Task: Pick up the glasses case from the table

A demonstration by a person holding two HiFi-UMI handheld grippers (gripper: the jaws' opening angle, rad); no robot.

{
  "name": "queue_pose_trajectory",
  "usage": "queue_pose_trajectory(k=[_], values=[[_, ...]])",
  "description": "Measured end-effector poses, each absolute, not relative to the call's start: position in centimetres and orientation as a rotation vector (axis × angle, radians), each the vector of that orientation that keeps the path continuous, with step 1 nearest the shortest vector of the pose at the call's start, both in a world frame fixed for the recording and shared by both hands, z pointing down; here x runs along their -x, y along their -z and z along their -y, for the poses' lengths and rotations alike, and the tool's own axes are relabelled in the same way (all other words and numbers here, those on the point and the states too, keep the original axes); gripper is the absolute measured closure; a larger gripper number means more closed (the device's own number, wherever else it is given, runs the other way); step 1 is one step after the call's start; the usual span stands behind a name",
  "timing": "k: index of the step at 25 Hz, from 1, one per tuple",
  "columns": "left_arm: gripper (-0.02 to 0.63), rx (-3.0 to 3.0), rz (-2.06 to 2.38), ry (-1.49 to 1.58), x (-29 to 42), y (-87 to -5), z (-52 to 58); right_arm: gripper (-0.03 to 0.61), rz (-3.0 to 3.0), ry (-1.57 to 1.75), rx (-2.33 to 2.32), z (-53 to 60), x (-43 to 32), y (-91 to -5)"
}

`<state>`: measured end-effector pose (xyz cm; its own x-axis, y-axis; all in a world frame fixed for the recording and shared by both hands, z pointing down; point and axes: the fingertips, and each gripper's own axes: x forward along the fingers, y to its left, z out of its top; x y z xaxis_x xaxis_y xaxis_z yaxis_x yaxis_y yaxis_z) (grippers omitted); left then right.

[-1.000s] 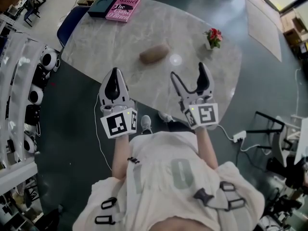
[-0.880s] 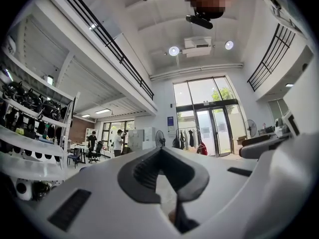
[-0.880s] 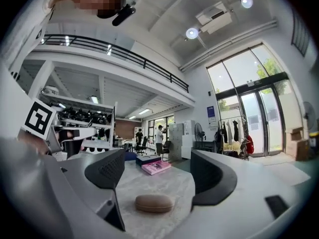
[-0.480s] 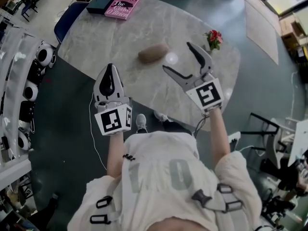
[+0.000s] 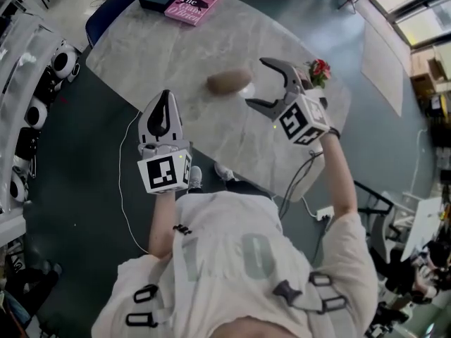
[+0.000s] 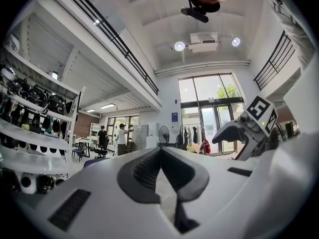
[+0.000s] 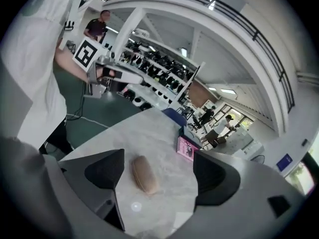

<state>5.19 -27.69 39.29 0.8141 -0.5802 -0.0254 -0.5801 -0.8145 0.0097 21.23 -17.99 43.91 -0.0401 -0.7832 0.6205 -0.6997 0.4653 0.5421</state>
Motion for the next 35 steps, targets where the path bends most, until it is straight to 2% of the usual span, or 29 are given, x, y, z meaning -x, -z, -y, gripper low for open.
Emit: queue_pose_trajectory(k=[26, 35], values=[[0.611, -2.822, 1.202, -0.048, -3.0, -43.9, 33.7, 0.176, 1.679, -0.043, -0.663, 24.2, -25.0, -59.8], [0.611, -2.816, 1.240, -0.062, -4.3, -45.1, 34.9, 0.176, 1.651, -0.129, -0.509, 25.1, -26.5, -64.9]])
